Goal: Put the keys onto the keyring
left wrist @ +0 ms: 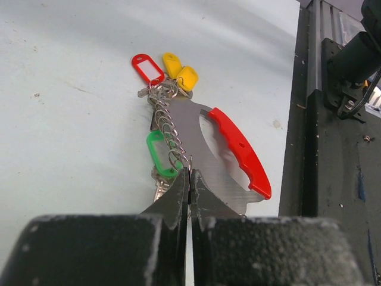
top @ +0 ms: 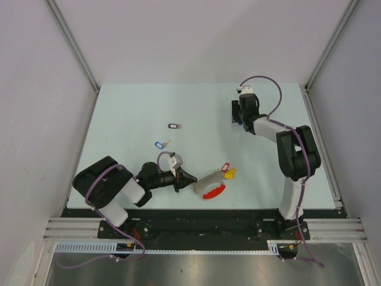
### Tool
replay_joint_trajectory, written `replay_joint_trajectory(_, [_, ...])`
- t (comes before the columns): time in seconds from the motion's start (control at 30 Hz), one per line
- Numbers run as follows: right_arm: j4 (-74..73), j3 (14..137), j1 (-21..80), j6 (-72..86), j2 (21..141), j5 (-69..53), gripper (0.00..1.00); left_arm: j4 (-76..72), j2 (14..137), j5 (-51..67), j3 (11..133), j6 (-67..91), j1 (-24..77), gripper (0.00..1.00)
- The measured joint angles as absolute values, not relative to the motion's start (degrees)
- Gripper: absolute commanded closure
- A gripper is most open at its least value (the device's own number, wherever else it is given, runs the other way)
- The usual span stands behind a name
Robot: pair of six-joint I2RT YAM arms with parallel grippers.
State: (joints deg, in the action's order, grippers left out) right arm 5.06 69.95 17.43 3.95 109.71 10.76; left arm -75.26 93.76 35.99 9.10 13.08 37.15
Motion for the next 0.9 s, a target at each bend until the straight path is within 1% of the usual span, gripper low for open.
replay_joint_trajectory(0.13, [2.15,78.59,16.36,2.50,115.46,11.07,0.47,-75.26,93.78,36.05,9.10,13.08,36.56,1.00])
replay_joint_trajectory(0.4, [-8.62,93.14,14.70,-1.39,125.51,9.15,0.50,-75.26,93.86,36.16,9.10,13.10,35.90,1.00])
replay_joint_trajectory(0.6, [-13.67,94.52,14.20,-5.10,127.31,6.44,0.52,-75.26,94.02,36.21,9.10,13.13,35.79,1.00])
replay_joint_trajectory(0.9, [-17.28,95.72,12.97,-14.66,127.70,-1.28,0.55,-75.26,94.56,36.42,9.10,13.17,35.57,1.00])
